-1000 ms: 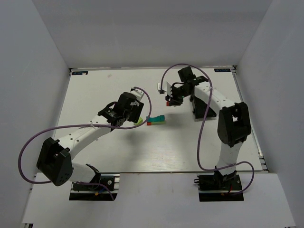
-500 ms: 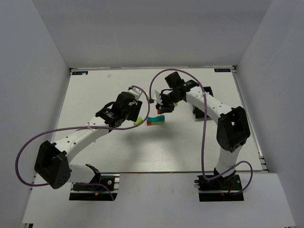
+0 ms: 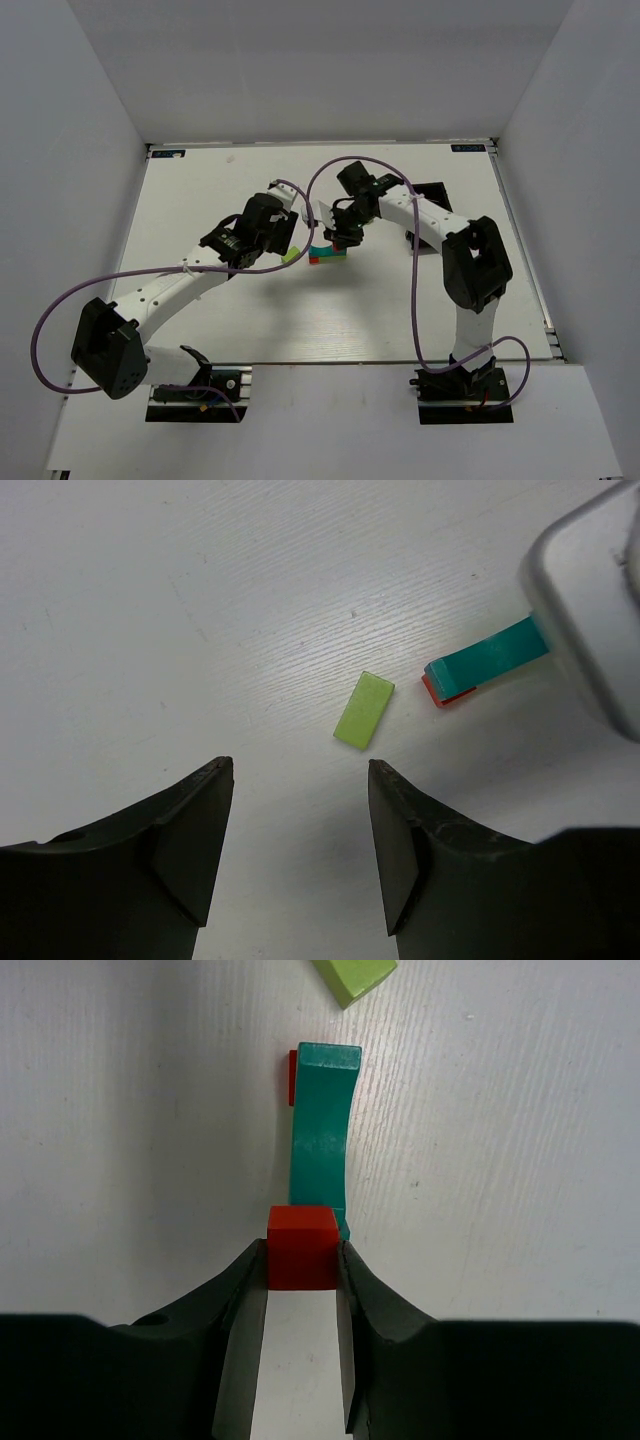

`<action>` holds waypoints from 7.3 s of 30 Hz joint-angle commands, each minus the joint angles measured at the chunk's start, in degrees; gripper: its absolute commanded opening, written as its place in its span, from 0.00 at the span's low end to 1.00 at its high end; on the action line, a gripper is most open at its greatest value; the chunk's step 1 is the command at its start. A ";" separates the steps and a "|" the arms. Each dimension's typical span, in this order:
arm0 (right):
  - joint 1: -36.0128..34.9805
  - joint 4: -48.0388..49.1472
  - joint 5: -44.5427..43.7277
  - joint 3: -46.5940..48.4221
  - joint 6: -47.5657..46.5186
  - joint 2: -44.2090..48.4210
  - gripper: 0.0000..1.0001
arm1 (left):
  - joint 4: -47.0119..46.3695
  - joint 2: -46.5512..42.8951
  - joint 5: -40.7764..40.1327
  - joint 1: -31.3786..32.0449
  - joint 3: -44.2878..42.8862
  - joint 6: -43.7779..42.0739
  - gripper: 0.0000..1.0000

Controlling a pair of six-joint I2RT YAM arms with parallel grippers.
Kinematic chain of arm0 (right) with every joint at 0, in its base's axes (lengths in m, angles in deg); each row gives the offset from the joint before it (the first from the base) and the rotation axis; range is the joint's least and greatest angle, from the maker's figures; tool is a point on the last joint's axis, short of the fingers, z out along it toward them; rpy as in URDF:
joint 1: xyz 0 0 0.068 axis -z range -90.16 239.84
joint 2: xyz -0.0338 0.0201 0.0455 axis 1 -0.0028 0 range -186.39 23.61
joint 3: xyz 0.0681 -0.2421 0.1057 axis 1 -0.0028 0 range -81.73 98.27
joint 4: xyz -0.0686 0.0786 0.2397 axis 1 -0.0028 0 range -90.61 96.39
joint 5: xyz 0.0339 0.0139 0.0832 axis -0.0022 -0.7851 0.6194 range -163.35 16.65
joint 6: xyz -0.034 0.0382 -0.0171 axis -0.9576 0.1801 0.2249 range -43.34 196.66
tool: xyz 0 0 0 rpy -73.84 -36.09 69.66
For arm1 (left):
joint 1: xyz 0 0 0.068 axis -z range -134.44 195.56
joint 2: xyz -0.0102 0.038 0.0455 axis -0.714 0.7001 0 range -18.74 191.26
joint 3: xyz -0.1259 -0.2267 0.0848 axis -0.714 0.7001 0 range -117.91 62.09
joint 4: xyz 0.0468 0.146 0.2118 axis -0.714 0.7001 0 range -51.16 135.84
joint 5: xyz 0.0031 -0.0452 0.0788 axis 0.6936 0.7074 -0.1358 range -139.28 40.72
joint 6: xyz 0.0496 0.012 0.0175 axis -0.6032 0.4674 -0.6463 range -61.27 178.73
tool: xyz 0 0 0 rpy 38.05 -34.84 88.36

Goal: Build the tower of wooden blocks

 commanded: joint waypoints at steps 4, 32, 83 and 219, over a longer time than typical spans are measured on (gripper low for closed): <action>-0.55 -1.34 -1.17 2.48 0.76 -1.19 0.07 | 0.16 -2.45 -0.79 -0.30 -1.61 0.49 0.67; -0.38 0.24 -1.52 1.96 1.38 -1.98 0.15 | 0.16 -1.92 0.27 -0.30 -1.61 0.49 0.67; -0.38 2.09 -2.32 -0.24 0.59 -1.80 0.44 | 0.16 -1.92 0.27 -0.30 -1.61 0.49 0.67; 14.65 17.54 24.52 -38.82 13.30 56.47 0.00 | 9.65 15.39 13.88 -3.55 -22.68 -8.56 0.00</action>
